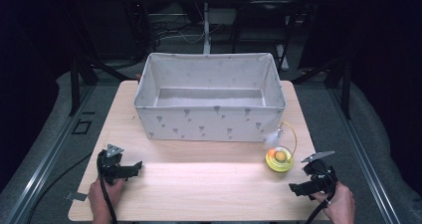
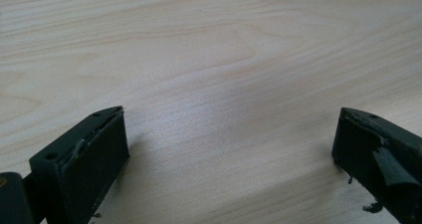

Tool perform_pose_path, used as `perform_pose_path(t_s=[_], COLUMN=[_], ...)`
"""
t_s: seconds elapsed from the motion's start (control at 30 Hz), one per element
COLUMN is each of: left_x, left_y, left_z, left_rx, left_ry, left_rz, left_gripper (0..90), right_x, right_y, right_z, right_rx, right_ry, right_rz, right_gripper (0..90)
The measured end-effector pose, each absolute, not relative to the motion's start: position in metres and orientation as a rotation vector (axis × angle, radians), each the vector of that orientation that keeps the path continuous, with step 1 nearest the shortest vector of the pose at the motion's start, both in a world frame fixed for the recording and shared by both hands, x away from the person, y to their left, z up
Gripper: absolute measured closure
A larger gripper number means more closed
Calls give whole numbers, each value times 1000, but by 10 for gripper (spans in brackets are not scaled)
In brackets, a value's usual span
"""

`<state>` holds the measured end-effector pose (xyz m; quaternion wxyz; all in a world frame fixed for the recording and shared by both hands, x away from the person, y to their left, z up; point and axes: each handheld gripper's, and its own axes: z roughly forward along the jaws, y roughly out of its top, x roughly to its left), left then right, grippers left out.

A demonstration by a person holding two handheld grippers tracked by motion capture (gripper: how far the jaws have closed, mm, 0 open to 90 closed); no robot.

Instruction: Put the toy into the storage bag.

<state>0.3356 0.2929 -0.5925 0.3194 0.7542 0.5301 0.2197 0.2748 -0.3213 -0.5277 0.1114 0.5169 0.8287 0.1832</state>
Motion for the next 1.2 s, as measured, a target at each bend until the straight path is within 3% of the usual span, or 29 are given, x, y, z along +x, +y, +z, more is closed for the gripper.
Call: perform_pose_path(t_s=[1.2], left_x=[335], left_y=[293], left_z=[-592], left_rx=[1984], left_ry=[1394], left_rz=[580], left_gripper=[13], right_x=[285], right_y=[-298], right_z=[-504], right_rx=[1485], right_ry=[2463], right_rz=[531], right_gripper=[0])
